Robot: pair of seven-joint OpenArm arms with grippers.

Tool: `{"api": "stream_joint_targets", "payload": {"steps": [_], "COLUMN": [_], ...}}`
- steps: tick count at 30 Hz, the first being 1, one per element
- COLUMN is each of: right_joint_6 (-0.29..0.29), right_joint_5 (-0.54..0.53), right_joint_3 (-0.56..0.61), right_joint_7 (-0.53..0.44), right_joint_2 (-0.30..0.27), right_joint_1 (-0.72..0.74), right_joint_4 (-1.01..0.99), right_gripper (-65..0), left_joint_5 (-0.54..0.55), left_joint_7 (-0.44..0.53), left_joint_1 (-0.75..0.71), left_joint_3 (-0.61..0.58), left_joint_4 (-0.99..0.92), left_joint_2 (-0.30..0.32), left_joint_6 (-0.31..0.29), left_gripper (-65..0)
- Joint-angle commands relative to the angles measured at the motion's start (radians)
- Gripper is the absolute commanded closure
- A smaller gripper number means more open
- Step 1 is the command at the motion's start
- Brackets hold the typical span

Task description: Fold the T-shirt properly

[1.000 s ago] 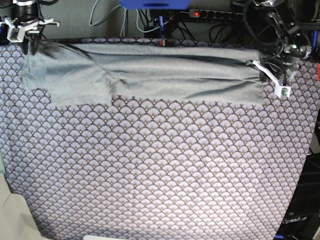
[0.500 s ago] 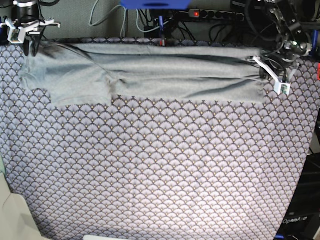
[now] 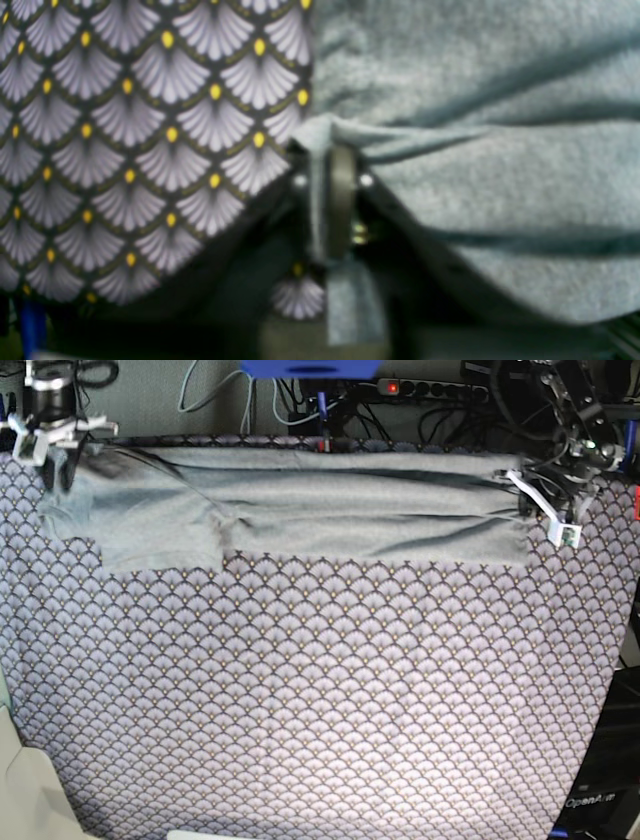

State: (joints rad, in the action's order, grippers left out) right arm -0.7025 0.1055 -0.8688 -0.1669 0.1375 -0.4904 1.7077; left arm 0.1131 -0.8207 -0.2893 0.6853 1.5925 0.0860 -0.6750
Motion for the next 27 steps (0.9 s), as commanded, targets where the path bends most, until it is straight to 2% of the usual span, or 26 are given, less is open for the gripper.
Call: {"api": "stream_joint_targets", "payload": {"steps": [1, 3, 6, 17, 25, 27], "right_joint_6": [0.004, 0.004, 0.004, 0.004, 0.004, 0.004], "right_joint_5": [0.009, 0.049, 0.105, 0.299, 0.317, 0.317], "right_joint_3": [0.000, 0.000, 0.000, 0.026, 0.055, 0.072], "right_joint_7": [-0.029, -0.029, -0.027, -0.027, -0.026, 0.007], "right_joint_2": [-0.008, -0.008, -0.009, -0.009, -0.017, -0.017], "right_joint_1": [0.014, 0.066, 0.131, 0.312, 0.370, 0.371], "right_joint_4": [0.019, 0.016, 0.013, -0.154, -0.189, -0.189], "right_gripper": [-20.0, -22.6, -25.3, -27.8, -27.8, -27.8], "left_joint_5": [-0.051, -0.051, -0.051, -0.051, -0.051, -0.051], "left_joint_7": [-0.102, -0.102, -0.102, -0.102, -0.102, -0.102], "left_joint_1": [-0.026, -0.026, -0.026, -0.026, -0.024, -0.024], "left_joint_3": [-0.003, -0.003, -0.003, -0.003, -0.003, -0.003], "left_joint_4": [-0.008, -0.008, -0.010, -0.019, -0.022, -0.021], "left_joint_2": [-0.009, -0.009, -0.010, -0.010, -0.012, -0.012], "left_joint_6": [-0.023, -0.023, -0.023, -0.023, -0.023, -0.023], "left_gripper": [-13.4, -19.5, -23.0, -23.3, -23.3, -23.3]}}
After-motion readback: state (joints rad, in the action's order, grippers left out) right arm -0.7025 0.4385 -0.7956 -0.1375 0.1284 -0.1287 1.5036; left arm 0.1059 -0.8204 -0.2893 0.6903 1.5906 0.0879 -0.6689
